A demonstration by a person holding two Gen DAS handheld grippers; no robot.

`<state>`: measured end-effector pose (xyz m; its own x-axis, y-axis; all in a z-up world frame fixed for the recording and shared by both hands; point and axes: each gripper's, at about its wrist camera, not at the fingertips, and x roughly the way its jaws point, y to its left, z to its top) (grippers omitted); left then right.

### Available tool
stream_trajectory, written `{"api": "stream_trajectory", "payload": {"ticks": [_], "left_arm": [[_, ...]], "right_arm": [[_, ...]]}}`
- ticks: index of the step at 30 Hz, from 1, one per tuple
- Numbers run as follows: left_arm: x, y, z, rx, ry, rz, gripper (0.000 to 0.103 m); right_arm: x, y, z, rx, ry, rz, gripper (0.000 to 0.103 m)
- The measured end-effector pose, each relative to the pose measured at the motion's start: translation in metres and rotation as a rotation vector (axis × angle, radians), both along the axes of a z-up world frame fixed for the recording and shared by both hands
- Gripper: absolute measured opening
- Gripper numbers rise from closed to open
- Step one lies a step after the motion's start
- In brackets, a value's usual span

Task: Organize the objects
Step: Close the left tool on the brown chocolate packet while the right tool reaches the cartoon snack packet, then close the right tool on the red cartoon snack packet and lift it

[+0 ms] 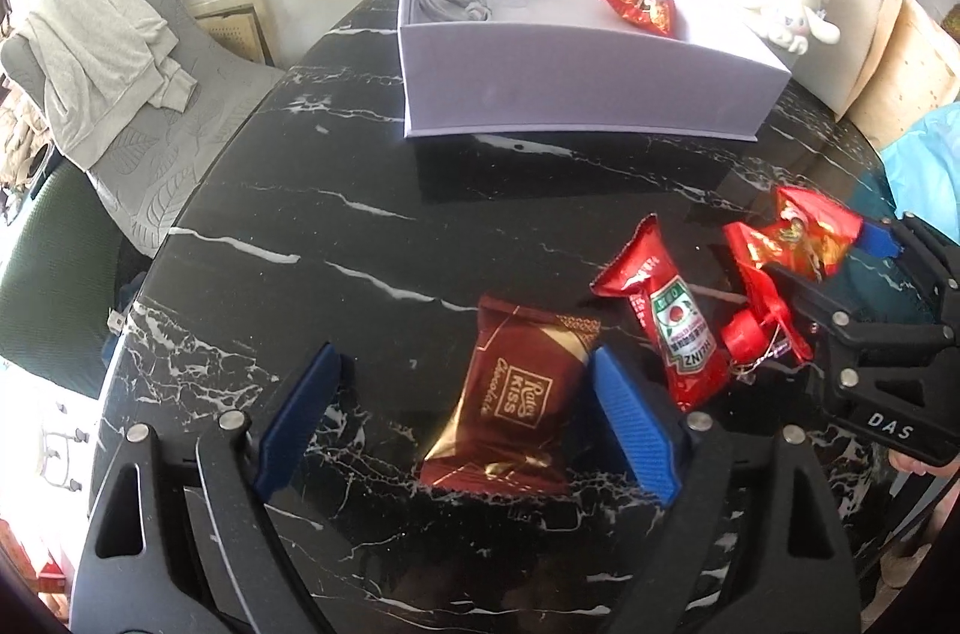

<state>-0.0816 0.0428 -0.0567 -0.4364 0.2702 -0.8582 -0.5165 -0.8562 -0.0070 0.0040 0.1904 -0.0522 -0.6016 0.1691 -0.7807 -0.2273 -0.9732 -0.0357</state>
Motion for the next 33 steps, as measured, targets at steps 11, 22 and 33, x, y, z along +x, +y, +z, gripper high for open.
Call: {"api": "stream_trajectory", "payload": {"ticks": [11, 22, 33], "left_arm": [[0.014, -0.005, 0.004, 0.035, 0.049, -0.047, 0.052], [0.033, -0.012, 0.01, 0.058, 0.009, -0.044, 0.035], [0.067, -0.024, 0.011, 0.06, -0.021, -0.036, 0.034]], "right_arm": [[0.004, -0.007, 0.001, -0.039, 0.016, 0.032, 0.042], [0.034, -0.012, 0.003, -0.05, -0.009, 0.022, 0.042], [0.07, -0.033, 0.004, -0.074, -0.018, 0.048, 0.042]]}}
